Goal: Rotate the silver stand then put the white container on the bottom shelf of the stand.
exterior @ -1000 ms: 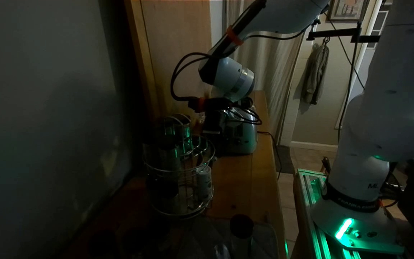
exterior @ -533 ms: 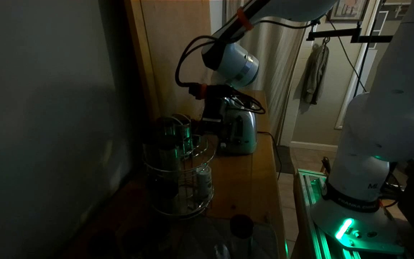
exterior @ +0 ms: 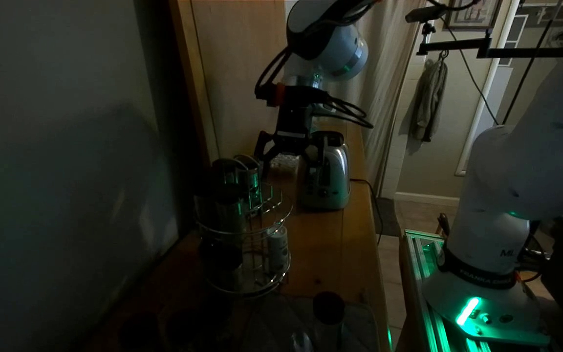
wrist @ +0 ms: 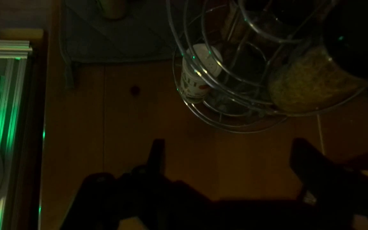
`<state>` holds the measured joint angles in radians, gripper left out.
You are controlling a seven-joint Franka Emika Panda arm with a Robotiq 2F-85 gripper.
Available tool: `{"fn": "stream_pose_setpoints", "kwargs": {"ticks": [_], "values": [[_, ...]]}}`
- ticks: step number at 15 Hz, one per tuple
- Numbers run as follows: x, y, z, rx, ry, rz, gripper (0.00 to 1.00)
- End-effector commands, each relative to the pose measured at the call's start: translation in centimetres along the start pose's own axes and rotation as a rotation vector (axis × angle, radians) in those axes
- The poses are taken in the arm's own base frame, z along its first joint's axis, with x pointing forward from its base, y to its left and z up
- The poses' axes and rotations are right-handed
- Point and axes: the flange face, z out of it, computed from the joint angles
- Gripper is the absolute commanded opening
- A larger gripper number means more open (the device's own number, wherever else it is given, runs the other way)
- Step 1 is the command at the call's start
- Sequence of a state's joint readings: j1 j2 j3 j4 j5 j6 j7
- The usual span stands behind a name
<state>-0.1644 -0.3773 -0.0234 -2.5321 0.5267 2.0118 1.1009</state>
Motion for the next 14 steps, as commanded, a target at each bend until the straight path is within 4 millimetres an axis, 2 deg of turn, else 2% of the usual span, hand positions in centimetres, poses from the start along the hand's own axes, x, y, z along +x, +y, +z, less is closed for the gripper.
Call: {"fn": "stream_pose_setpoints", "kwargs": {"ticks": [1, 4, 7, 12, 14], "values": [[-3.6, 1.4, -3.4, 0.031, 0.188, -0.077, 1.0], [-6.5, 2.7, -5.2, 0.009, 0.305, -0.223, 1.0], [-9.0, 4.5, -5.9, -0.024, 0.38, -0.368, 1.0], [-12.3, 7.4, -6.0, -0.086, 0.421, -0.633, 1.0], [-13.4, 8.4, -5.4, -0.125, 0.431, -0.733, 1.0]]}}
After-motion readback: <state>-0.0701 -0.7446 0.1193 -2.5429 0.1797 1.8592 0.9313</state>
